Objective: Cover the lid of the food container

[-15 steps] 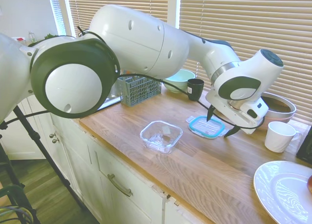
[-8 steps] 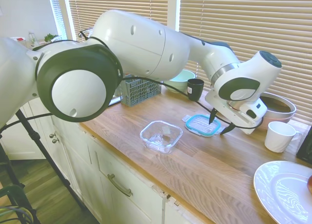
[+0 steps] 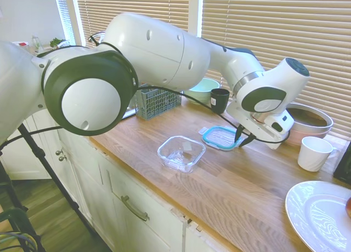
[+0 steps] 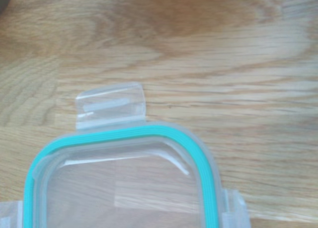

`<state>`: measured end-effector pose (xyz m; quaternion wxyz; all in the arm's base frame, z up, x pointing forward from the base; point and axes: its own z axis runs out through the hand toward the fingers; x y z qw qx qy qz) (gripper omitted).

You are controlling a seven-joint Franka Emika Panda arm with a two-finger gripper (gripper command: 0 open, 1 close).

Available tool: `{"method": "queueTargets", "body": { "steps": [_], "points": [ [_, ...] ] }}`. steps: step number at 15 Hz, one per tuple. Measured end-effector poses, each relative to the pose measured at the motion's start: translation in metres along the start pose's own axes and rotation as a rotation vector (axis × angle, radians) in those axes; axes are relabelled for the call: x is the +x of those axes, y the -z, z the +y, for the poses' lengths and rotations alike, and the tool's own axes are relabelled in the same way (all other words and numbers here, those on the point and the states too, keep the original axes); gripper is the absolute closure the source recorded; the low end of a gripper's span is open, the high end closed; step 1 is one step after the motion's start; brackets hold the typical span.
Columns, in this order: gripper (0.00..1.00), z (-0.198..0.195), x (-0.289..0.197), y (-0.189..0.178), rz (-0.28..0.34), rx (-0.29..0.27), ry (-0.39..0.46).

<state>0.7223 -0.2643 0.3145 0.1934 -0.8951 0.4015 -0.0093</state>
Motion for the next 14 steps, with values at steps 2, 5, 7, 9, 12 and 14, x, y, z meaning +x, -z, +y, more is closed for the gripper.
{"method": "queueTargets", "body": {
  "steps": [2, 5, 7, 9, 12, 14],
  "points": [
    [1.0, -0.005, -0.003, -0.002, -0.003, -0.001, 0.006],
    [1.0, -0.014, -0.008, -0.004, -0.002, -0.009, 0.017],
    [1.0, -0.02, -0.011, -0.001, 0.009, -0.029, 0.028],
    [1.0, -0.03, -0.018, 0.015, 0.042, -0.067, 0.041],
    [1.0, -0.039, -0.035, 0.055, 0.085, -0.097, 0.056],
    [1.0, -0.036, -0.048, 0.074, 0.096, -0.113, 0.059]
  ]
}}
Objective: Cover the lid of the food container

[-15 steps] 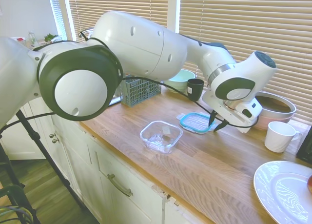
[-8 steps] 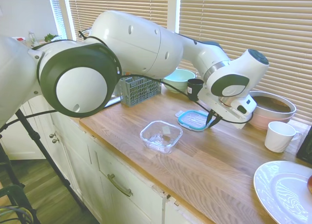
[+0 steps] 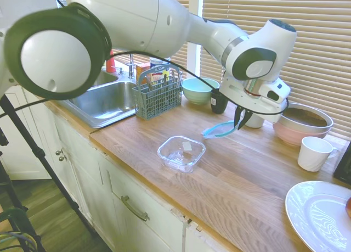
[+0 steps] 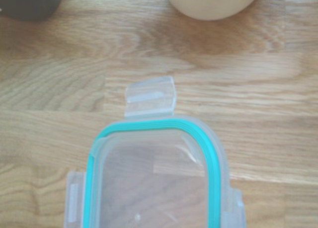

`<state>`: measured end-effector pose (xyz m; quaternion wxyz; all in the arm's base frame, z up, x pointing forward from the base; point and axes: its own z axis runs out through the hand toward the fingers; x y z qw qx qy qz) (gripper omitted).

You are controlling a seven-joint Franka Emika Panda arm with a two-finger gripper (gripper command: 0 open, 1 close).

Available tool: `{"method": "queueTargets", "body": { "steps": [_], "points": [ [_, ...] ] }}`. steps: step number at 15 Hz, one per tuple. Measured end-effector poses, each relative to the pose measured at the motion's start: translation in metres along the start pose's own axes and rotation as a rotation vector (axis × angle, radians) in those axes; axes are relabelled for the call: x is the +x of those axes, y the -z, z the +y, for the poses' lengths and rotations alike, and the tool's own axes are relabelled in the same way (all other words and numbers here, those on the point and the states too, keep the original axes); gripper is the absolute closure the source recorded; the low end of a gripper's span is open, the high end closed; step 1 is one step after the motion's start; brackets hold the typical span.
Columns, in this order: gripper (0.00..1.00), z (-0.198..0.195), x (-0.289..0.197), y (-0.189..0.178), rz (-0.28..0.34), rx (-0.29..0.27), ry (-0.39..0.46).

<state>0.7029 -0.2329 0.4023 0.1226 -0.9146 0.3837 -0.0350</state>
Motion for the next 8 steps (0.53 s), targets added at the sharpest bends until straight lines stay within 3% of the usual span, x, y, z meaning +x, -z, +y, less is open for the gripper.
{"method": "queueTargets", "body": {
  "steps": [8],
  "points": [
    [1.0, 0.026, -0.063, 0.059, 0.079, -0.03, 0.021]
  ]
}}
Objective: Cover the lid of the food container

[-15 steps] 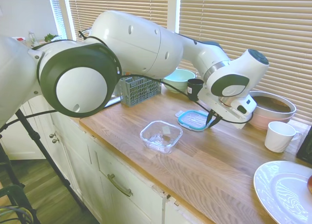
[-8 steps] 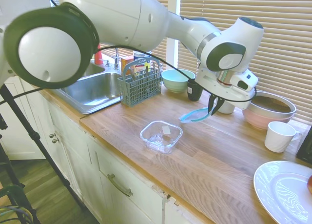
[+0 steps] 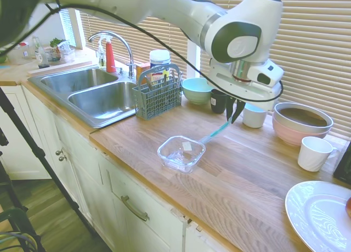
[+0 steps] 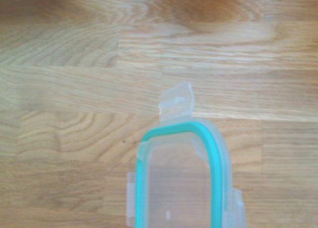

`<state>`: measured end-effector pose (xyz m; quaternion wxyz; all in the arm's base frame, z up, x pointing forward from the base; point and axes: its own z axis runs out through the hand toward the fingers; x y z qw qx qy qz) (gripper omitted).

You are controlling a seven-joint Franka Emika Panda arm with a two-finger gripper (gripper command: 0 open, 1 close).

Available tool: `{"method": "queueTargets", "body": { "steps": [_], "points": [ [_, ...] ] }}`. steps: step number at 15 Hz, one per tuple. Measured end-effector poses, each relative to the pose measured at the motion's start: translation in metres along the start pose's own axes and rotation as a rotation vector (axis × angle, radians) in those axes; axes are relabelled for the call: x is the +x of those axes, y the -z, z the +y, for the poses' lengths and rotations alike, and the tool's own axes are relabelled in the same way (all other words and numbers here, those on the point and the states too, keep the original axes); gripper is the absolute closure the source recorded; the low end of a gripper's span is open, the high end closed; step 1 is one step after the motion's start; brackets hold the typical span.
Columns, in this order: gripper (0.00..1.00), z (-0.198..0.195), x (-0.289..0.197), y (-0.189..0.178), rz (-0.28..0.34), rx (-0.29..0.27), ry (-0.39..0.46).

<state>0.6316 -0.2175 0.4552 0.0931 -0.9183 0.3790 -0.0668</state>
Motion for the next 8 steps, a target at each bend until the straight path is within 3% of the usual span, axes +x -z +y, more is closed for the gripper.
{"method": "queueTargets", "body": {
  "steps": [8],
  "points": [
    [1.0, 0.036, -0.041, 0.031, 0.047, -0.012, -0.001]
  ]
}}
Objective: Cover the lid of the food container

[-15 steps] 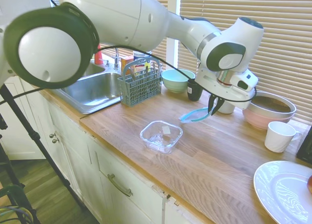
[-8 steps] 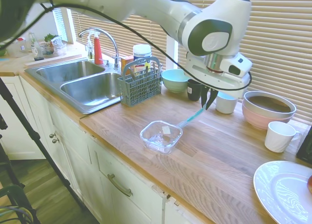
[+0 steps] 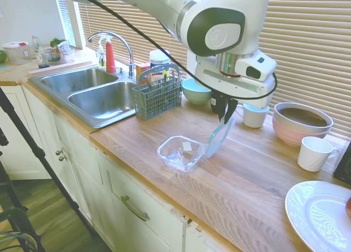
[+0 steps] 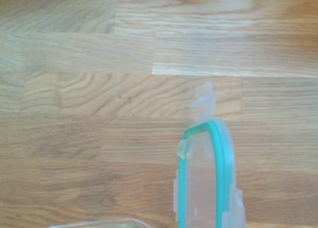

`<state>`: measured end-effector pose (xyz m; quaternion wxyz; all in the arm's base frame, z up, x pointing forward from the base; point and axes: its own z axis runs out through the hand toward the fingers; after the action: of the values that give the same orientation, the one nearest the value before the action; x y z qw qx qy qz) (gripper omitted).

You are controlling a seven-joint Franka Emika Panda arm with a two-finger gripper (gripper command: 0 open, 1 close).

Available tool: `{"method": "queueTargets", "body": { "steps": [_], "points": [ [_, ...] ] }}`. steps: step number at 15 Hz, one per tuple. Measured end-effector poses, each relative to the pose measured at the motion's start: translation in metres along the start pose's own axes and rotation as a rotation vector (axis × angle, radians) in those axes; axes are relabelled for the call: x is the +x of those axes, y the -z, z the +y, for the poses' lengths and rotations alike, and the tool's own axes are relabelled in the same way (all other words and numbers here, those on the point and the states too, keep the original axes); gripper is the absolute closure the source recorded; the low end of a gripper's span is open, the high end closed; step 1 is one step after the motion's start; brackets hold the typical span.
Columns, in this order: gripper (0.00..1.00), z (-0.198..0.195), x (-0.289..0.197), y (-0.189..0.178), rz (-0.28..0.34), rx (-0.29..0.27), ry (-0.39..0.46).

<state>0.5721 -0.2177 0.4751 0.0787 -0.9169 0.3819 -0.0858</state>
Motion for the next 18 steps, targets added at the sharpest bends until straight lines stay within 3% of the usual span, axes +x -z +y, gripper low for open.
{"method": "queueTargets", "body": {
  "steps": [9, 18],
  "points": [
    [1.0, 0.028, -0.024, 0.012, 0.035, -0.019, 0.026],
    [1.0, -0.021, -0.079, 0.017, 0.087, -0.075, 0.132]
  ]
}}
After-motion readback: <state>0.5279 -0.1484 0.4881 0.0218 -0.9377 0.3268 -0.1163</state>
